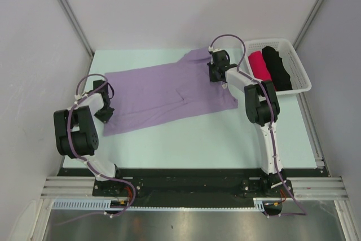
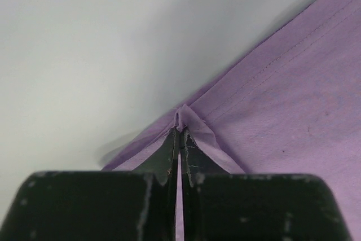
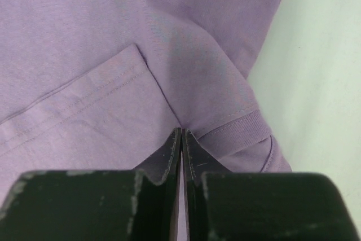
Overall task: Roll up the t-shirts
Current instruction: Fold the T-shirt at the center of the board.
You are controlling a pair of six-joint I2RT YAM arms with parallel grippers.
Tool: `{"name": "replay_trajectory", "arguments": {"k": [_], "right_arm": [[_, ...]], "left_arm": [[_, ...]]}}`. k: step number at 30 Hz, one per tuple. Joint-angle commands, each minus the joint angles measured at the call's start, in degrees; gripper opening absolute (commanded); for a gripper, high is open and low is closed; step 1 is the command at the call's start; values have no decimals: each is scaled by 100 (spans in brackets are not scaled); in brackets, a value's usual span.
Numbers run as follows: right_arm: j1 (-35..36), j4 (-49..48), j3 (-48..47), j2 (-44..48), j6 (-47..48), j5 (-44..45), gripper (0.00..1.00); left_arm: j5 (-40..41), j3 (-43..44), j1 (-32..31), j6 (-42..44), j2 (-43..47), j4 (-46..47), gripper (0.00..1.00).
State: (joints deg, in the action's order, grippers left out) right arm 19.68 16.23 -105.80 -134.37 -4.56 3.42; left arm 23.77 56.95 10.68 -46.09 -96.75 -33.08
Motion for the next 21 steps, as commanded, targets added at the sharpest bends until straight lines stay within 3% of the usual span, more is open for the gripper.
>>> {"name": "replay_trajectory", "arguments": {"k": [1, 21], "right_arm": [[-8, 38, -29, 490, -63, -70, 4], [-175, -102, 156, 833, -168, -192, 0]], "left_arm": [[58, -17, 31, -41, 156, 30, 0], [40, -35, 31, 65, 490, -49, 0]]}}
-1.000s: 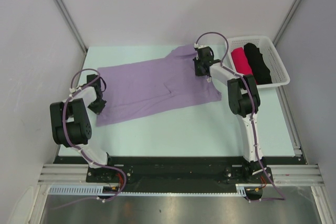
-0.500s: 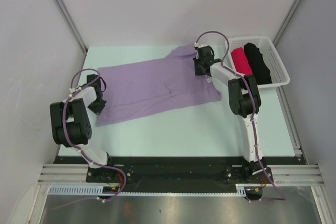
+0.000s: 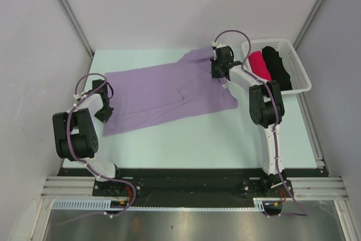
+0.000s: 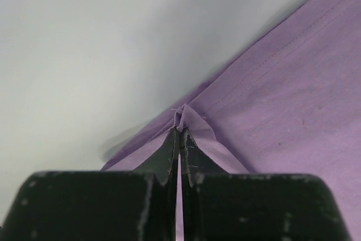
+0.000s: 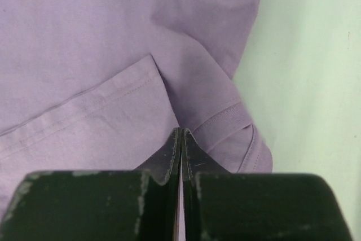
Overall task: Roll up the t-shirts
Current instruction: Fold the T-shirt at the center of the board.
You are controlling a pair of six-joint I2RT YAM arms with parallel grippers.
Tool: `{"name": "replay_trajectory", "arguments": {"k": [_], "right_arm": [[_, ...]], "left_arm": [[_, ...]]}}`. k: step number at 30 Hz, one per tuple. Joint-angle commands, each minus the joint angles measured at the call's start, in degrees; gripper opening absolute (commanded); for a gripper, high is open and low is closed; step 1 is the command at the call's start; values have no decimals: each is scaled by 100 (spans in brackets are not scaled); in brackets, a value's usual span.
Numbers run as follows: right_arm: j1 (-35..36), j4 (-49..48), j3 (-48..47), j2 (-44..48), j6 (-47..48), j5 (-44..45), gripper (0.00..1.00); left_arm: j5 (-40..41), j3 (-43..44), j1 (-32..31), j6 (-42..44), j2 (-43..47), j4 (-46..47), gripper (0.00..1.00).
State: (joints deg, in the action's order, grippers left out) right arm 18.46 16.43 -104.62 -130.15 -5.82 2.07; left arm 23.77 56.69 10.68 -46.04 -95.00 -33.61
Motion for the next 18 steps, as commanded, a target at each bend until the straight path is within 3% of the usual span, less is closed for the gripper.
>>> {"name": "replay_trajectory", "arguments": {"k": [1, 4, 6, 7, 8, 9, 13, 18], "right_arm": [[-62, -113, 38, 402, -42, -83, 0], [-62, -131, 29, 367, -68, -101, 0], [-62, -148, 38, 341, -68, -145, 0], [-62, -148, 38, 332, -94, -145, 0], [-53, -157, 29, 306, -86, -145, 0], [-62, -157, 29, 297, -85, -145, 0], [-70, -175, 29, 288, -94, -145, 0], [-79, -192, 12, 236, -112, -145, 0]], "left_arm": [[23, -8, 22, 69, 333, 20, 0], [-74, 18, 22, 78, 368, 29, 0], [-127, 18, 22, 69, 403, 3, 10], [-144, 9, 22, 78, 447, 3, 20], [-162, 0, 22, 86, 482, 20, 45], [-206, -8, 22, 87, 526, 21, 51], [-232, 27, 31, -10, 676, 56, 53], [-197, 281, 22, -230, 422, 3, 47]]}}
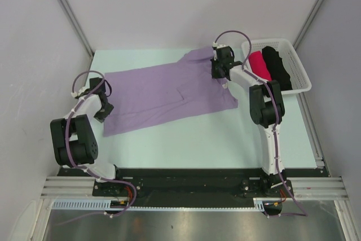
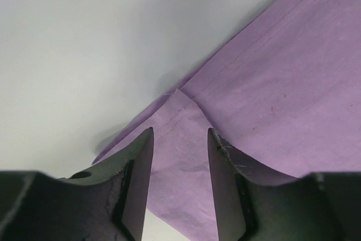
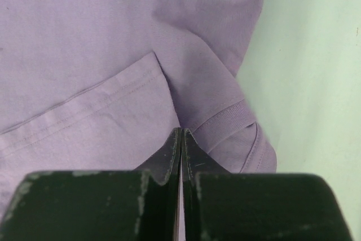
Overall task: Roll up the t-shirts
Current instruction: Fold the T-shirt at the center of the board.
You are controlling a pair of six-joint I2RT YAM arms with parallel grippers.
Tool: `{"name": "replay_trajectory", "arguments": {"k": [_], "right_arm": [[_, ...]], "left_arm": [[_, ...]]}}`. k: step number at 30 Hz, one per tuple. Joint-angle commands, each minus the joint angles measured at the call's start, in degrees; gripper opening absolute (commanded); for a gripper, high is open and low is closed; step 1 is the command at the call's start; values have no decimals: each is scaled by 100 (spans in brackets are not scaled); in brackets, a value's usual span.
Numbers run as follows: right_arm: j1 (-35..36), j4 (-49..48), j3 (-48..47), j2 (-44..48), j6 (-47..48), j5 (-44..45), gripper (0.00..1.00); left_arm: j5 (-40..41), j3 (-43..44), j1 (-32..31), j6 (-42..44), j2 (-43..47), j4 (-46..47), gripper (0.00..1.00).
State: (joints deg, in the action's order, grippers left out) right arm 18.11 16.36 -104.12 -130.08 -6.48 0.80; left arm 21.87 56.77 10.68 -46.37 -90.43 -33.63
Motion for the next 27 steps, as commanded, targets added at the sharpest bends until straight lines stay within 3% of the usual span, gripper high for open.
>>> {"name": "replay_trajectory", "arguments": {"k": [1, 5, 15, 22, 27], "right_arm": [[-44, -186, -39, 220, -46, -88, 0], [-62, -195, -21, 176, -55, -185, 0], [-79, -212, -39, 71, -55, -238, 0], [-97, -186, -30, 71, -46, -229, 0], [-106, -160, -47, 193, -11, -185, 0]], "left_arm": [[-16, 308, 22, -232, -97, -30, 45], [-25, 501, 13, -337, -501, -74, 37], [151, 773, 13, -320, -1090, -30, 33], [72, 704, 13, -276, -1117, 14, 6], [133, 669, 13, -250, -863, -170, 3]]}}
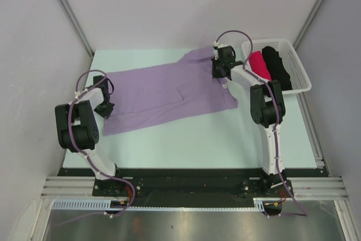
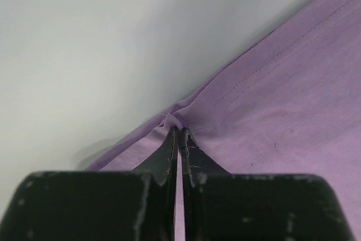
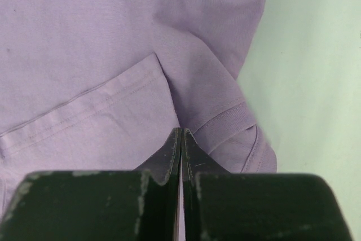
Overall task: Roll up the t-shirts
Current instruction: Fold the T-shirt at the center of the board.
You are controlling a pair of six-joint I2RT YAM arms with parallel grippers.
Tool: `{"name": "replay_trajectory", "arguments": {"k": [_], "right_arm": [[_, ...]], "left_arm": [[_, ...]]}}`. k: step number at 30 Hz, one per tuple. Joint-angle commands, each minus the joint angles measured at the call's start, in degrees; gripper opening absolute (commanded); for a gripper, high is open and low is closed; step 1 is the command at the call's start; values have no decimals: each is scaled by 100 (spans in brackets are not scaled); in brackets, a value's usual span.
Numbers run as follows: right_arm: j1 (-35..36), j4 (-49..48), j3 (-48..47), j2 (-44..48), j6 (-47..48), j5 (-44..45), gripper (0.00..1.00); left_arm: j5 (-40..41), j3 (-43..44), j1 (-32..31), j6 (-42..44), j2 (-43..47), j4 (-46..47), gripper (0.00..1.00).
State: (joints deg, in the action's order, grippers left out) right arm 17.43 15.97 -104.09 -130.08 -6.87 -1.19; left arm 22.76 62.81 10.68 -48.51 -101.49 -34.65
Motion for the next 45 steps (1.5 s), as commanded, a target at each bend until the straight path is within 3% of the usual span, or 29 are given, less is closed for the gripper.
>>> {"name": "replay_trajectory", "arguments": {"k": [1, 15, 30, 42, 43, 45], "right_arm": [[-47, -120, -50, 211, 20, 14, 0], [-108, -120, 65, 563, 28, -30, 0], [-310, -621, 548, 1222, -69, -171, 0], [-328, -595, 513, 985, -77, -215, 0], [-328, -586, 487, 959, -86, -224, 3], [-337, -481, 443, 880, -121, -154, 17]], "left_arm": [[53, 39, 22, -27, 305, -76, 3], [-26, -471, 13, 17, 1044, -85, 4], [9, 56, 13, 105, 1088, -331, 0], [-140, 566, 13, 368, 552, -95, 0], [-141, 627, 13, 386, 430, -68, 1], [-202, 706, 22, 457, 306, -33, 21]]}}
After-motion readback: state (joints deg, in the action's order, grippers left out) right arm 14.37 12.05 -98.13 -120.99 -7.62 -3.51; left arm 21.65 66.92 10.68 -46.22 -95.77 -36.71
